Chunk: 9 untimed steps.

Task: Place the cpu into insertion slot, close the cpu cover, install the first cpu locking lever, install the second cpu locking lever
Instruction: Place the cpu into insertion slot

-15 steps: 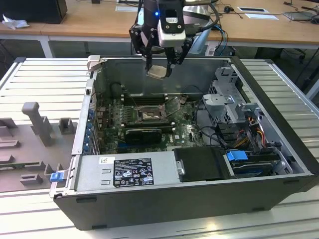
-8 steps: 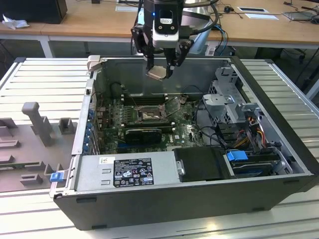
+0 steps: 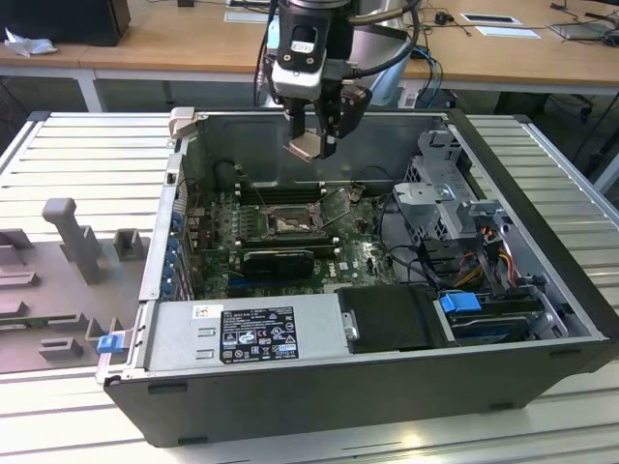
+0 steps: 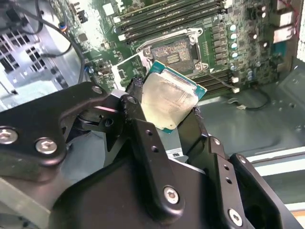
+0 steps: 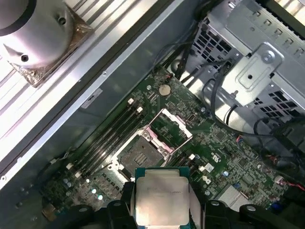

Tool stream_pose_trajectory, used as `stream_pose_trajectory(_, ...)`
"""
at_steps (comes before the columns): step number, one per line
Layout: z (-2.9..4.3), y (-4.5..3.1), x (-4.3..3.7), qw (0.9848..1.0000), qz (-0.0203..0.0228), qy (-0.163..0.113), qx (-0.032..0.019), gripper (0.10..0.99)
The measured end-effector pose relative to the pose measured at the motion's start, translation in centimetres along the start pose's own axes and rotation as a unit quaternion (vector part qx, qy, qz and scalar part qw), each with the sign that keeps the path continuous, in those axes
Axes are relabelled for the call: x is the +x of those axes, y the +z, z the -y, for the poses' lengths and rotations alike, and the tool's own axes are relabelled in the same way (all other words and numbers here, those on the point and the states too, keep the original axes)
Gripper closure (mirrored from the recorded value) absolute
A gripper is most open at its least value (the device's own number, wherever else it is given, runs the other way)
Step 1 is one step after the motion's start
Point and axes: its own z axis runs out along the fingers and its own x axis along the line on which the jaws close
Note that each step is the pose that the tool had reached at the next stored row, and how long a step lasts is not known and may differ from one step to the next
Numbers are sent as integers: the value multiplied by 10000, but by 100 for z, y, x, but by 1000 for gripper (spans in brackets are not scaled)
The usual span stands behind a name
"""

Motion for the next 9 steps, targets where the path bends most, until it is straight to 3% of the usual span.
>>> stream_pose_trajectory(5,2,22,-1,9987,45,501,-10,545)
stream_pose_trajectory(8,3,39,-1,9960,80,893,-17,545)
stream_pose_trajectory(9,5,55,-2,9942,95,1074,-21,545)
